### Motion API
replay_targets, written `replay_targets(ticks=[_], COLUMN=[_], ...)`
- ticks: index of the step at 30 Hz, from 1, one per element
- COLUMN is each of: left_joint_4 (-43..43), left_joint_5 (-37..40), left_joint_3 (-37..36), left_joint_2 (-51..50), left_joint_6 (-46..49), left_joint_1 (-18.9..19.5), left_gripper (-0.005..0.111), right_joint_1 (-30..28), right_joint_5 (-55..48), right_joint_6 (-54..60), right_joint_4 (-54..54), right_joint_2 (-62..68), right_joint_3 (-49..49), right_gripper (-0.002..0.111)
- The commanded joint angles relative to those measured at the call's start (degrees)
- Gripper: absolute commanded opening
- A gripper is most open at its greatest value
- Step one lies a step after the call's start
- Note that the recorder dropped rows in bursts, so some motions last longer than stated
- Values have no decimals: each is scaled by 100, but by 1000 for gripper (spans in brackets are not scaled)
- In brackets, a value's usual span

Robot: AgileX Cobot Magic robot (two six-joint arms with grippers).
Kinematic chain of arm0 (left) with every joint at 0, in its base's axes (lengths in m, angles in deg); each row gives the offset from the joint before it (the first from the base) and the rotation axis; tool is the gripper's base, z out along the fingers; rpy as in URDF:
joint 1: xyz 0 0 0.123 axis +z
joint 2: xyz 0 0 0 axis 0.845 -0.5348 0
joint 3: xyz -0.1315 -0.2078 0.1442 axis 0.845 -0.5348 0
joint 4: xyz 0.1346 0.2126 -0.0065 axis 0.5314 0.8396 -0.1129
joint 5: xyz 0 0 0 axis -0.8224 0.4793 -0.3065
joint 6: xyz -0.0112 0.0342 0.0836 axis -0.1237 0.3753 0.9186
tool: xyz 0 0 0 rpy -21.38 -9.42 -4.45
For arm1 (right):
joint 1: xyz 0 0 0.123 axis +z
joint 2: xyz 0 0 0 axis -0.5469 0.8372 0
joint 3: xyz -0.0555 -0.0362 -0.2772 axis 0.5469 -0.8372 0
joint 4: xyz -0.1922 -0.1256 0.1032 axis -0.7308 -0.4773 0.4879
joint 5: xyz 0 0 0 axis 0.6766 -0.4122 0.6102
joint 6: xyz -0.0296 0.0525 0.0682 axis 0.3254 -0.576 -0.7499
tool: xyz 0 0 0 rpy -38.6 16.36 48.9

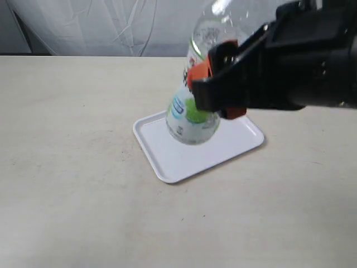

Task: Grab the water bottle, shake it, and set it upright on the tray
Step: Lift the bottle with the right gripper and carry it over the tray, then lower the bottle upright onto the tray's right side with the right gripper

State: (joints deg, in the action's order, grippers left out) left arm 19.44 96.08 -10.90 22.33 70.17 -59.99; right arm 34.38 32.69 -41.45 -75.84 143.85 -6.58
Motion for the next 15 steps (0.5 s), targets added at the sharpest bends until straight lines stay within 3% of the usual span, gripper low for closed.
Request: replay_targets(ticks=[1,7,12,15], left_joint_4=[10,10,10,10], left_joint_5=[-77,-77,-77,-77], left_joint_3=[-21,-21,-21,-21], left_joint_2=[26,26,26,26], left_joint_6=[-9,-9,-9,-9], left_joint_1=[-2,-2,-2,-2], left_gripper=[0,0,0,0], right_joint_1=[-5,-5,-5,-5], right_joint_5=[1,422,264,430], right_joint_6=[52,52,52,52], right_joint_4=[-160,-56,-289,-53], right_joint_2=[253,-96,452,450], right_joint_3=[-584,137,-487,-364], right_gripper=[-1,-1,-1,-1])
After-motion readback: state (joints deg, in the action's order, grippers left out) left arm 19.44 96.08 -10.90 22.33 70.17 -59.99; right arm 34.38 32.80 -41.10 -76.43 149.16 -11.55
